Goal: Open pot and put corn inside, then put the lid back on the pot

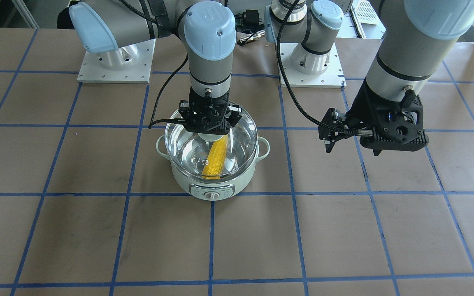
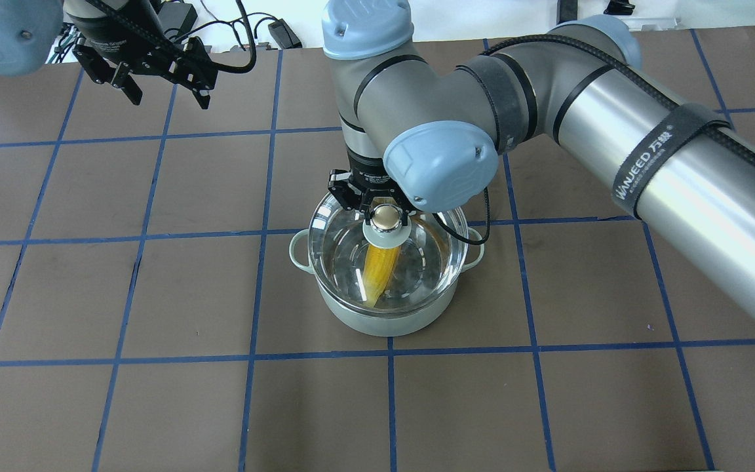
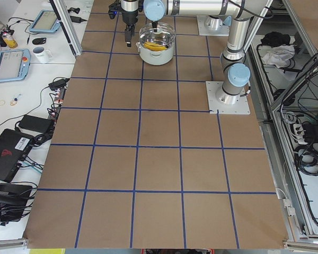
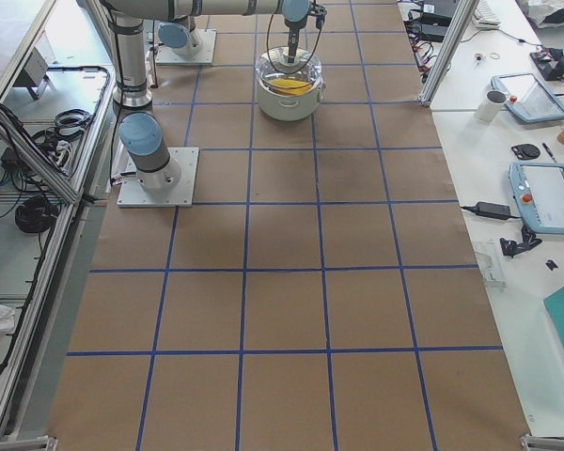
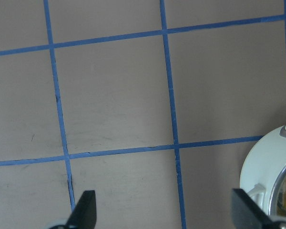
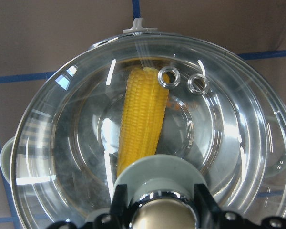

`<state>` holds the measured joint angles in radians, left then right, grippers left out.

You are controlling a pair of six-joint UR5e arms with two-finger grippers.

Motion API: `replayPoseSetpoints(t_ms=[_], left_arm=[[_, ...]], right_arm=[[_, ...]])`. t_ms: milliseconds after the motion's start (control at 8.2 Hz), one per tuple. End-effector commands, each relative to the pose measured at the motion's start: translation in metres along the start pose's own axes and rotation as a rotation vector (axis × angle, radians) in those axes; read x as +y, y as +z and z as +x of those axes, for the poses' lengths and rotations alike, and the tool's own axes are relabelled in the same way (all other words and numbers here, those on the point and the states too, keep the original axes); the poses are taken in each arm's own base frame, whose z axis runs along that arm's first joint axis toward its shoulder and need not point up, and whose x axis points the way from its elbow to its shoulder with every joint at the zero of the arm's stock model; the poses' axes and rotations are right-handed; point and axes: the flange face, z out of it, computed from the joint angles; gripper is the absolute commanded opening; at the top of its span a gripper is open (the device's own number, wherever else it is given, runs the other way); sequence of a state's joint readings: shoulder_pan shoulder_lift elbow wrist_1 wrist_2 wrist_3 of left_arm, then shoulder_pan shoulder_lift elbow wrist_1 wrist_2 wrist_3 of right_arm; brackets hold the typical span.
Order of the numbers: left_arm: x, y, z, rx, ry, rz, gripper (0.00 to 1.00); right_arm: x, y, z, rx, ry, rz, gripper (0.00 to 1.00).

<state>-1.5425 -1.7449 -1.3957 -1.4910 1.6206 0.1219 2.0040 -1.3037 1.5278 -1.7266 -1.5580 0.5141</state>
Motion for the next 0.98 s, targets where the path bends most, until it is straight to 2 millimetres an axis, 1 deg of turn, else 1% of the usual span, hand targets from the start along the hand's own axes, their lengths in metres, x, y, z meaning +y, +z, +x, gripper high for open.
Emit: replayPoseSetpoints(t_ms=[0, 122, 244, 488, 732, 854], left_arm=[[0.002, 0.005, 0.001, 0.002, 0.0, -0.008, 1.0], [0.002, 0.006, 0.001, 0.0, 0.001, -0.01, 1.0], [0.002, 0.006, 0.001, 0.002, 0.0, -0.008, 1.0], [0.003, 0.005, 0.001, 0.0, 0.002, -0.006, 1.0], [0.008, 0.009, 0.002, 0.001, 0.002, -0.016, 1.0], [0.008, 0.004, 0.001, 0.0, 0.0, -0.004, 1.0]], right_arm=[[-0.002, 0.01, -0.004, 0.001, -0.001, -0.007, 0.39], [-0.006, 0.014, -0.006, -0.006, 0.0, 0.001, 0.39], [-0.006, 0.013, -0.006, -0.005, 0.0, 0.007, 0.39], [-0.007, 0.02, -0.007, -0.003, 0.0, -0.006, 0.39], [-0.007, 0.022, -0.006, 0.004, -0.001, -0.008, 0.39], [-0.006, 0.023, -0.007, -0.001, 0.001, -0.012, 0.39]])
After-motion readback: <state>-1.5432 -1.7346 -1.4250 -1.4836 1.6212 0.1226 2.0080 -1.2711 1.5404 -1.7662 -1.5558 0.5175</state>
